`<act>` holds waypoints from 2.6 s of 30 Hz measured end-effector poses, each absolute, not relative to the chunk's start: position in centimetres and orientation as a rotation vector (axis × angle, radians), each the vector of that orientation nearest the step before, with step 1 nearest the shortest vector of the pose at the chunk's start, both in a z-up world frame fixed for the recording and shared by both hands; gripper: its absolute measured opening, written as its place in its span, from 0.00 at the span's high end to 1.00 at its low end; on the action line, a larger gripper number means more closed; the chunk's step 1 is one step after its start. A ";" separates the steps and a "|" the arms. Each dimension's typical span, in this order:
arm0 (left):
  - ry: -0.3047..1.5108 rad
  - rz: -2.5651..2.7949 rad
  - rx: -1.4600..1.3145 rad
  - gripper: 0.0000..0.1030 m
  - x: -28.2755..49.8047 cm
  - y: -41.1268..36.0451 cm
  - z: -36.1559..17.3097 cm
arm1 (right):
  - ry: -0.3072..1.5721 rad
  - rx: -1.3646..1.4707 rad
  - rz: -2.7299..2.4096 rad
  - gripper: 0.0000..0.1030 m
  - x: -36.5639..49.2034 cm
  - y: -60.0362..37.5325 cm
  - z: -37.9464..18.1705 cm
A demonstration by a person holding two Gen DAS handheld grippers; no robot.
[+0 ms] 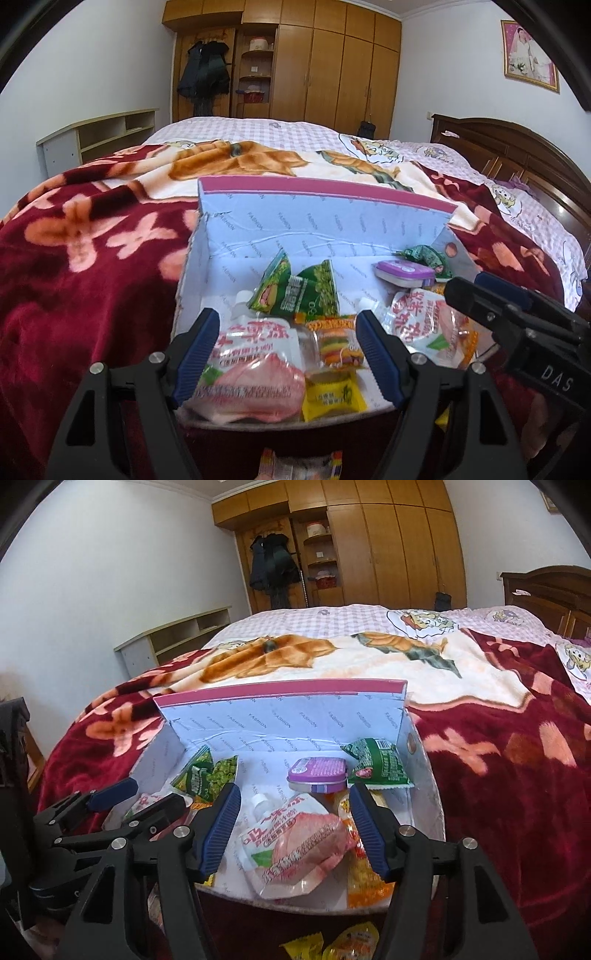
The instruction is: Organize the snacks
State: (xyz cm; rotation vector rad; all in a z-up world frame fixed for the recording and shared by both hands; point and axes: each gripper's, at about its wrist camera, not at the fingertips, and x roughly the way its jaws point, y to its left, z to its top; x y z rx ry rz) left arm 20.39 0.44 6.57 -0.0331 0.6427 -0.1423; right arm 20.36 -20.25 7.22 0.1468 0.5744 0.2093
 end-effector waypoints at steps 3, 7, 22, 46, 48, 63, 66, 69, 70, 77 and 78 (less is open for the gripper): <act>0.642 -0.132 -0.034 0.22 19.5 0.8 6.6 | 0.570 0.154 0.212 0.35 19.6 -20.4 7.3; 0.653 -0.129 -0.048 0.22 18.3 1.4 6.5 | 0.566 0.163 0.213 0.35 18.4 -20.8 7.3; 0.683 -0.124 -0.050 0.22 13.5 2.3 5.1 | 0.583 0.203 0.183 0.35 13.7 -22.6 5.8; 0.796 -0.137 -0.011 0.22 12.8 0.6 -0.3 | 0.648 0.180 0.096 0.35 10.3 -24.5 0.5; 0.803 -0.124 -0.009 0.22 13.0 0.7 -0.8 | 0.655 0.180 0.096 0.35 10.4 -24.7 0.1; 0.768 -0.107 -0.024 0.23 12.8 0.8 -1.3 | 0.650 0.232 0.138 0.66 10.7 -24.7 -1.2; 0.764 -0.106 -0.023 0.25 12.8 0.8 -1.4 | 0.666 0.254 0.132 0.69 11.0 -25.0 -1.9; 0.759 -0.101 -0.026 0.28 12.8 0.9 -1.4 | 0.664 0.245 0.124 0.70 11.0 -24.9 -2.1; 0.758 -0.100 -0.027 0.29 12.8 0.9 -1.4 | 0.662 0.239 0.121 0.70 11.0 -24.8 -2.1; 0.752 -0.091 -0.032 0.38 12.7 1.1 -1.3 | 0.654 0.236 0.118 0.70 10.8 -24.8 -2.2; 0.751 -0.089 -0.030 0.43 12.7 1.1 -1.2 | 0.653 0.234 0.117 0.70 10.8 -24.7 -2.2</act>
